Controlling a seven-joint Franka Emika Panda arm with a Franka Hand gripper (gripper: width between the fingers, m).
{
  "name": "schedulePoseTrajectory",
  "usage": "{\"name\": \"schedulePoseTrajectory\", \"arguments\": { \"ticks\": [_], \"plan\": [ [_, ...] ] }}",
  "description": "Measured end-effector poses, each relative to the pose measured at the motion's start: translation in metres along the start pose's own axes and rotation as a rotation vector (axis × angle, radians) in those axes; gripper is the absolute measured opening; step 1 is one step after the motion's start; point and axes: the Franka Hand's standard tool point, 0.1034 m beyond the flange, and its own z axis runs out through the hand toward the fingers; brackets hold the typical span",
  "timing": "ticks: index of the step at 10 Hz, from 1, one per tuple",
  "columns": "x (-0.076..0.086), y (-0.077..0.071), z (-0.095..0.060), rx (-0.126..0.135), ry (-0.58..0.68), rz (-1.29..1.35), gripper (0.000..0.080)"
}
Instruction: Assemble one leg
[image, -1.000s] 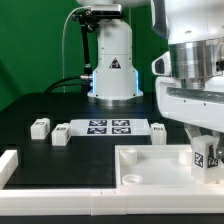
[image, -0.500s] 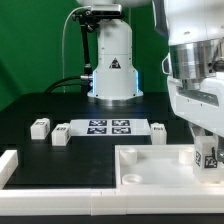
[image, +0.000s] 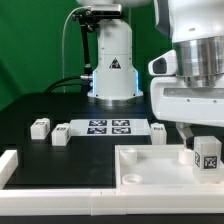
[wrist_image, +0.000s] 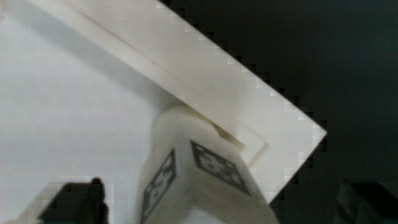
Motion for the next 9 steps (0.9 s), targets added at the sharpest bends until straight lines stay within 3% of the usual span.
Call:
{"name": "schedulePoseTrajectory", "arguments": {
  "ticks": [7, 9],
  "plan": [
    [0.0047, 0.0019, 0.0001, -0.038, 0.017, -0.815, 0.0649],
    [0.0054, 0.0024, 0.0000, -0.041, 0.017, -0.889, 0.0649]
  ]
}}
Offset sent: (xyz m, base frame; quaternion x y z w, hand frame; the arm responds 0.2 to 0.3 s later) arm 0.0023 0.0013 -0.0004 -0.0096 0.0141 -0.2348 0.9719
